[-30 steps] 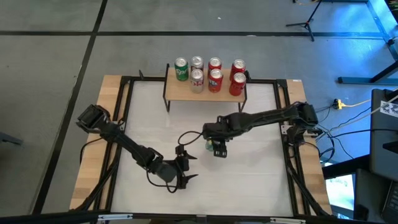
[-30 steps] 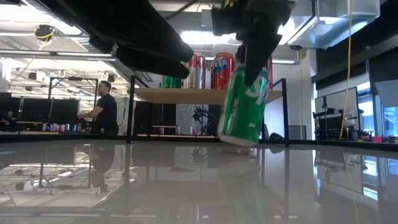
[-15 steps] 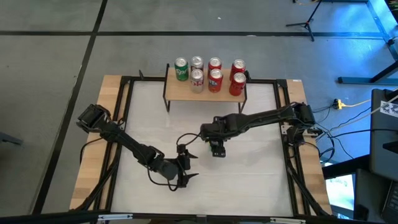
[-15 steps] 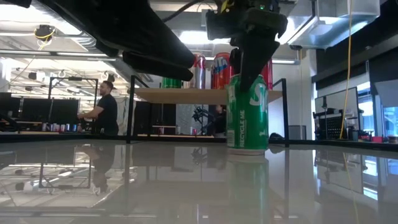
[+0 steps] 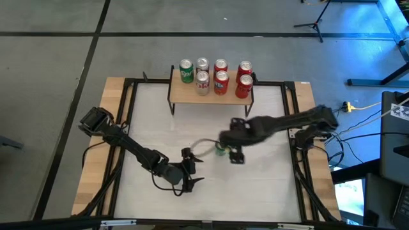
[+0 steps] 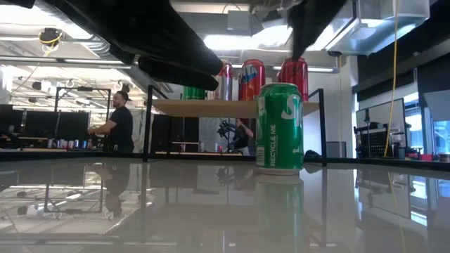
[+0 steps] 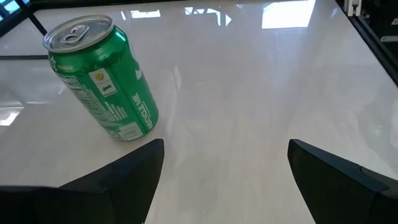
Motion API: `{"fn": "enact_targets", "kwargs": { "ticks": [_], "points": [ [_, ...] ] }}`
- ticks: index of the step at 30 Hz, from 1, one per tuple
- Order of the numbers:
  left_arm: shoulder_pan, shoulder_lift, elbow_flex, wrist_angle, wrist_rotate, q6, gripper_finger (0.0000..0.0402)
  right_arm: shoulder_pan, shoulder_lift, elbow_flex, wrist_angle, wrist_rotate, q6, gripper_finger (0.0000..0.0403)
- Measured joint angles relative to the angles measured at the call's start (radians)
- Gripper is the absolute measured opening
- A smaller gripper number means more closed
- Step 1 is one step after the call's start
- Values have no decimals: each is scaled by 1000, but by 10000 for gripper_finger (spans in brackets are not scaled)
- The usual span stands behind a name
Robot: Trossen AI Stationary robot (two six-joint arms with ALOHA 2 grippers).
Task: Place canned beverage on shelf
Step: Put the green soda can on the shelf and align with the other green soda can
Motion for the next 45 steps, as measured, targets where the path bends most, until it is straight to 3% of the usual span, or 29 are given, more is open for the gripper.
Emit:
{"fn": "enact_targets", "kwargs": {
  "ticks": [6,12,16,22,26,30,40,45],
  "points": [
    [0,0,0,25,-53,-45,332,124,-199,-206,79,2,69,380],
    [21,3,0,103,-165,-73,332,227,-445,-526,316,185,173,380],
    [55,38,0,223,-176,-75,332,293,-578,-722,505,312,214,380],
    [116,104,0,394,-215,-74,332,357,-680,-943,785,510,188,380],
    [134,104,0,466,-283,-35,332,355,-685,-1013,823,500,196,380],
    [169,103,3,544,-217,-7,332,355,-685,-1055,853,498,212,380],
    [230,105,72,459,-168,38,332,354,-685,-1061,863,500,212,380],
    [247,162,107,458,-132,30,332,354,-685,-1061,869,500,212,380]
  ]
}}
